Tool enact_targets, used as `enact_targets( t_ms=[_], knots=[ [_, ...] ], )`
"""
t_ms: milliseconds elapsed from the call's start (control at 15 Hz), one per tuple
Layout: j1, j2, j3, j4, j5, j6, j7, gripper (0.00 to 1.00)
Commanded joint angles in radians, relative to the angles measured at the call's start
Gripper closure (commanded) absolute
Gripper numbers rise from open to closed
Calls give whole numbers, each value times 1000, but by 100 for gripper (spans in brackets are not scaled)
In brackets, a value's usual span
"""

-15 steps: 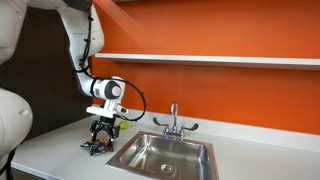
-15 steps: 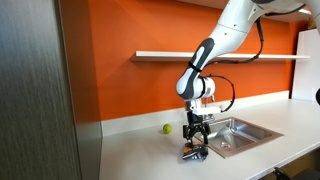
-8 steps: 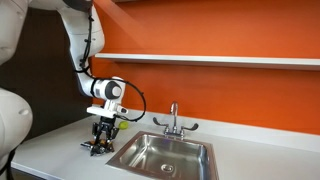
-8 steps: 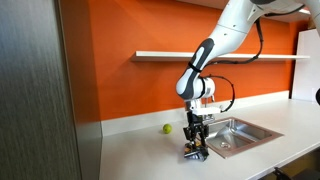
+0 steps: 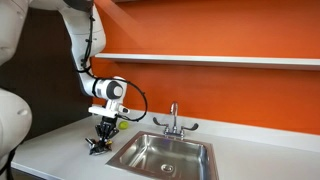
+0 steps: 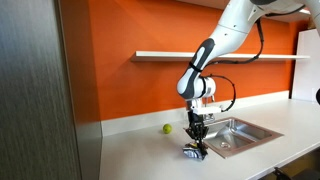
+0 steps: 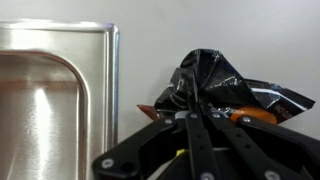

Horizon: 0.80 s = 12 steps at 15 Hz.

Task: Put the black packet on the bottom shelf

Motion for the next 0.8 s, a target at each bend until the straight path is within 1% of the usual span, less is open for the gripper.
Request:
enact_targets(
  t_ms=[0, 267, 733],
  knots=[
    [-17, 17, 4, 17, -10, -8, -9, 99],
    [-18, 0, -2, 18, -16, -12, 0, 99],
    [-14, -132, -18, -17, -31, -41, 20, 99]
  ],
)
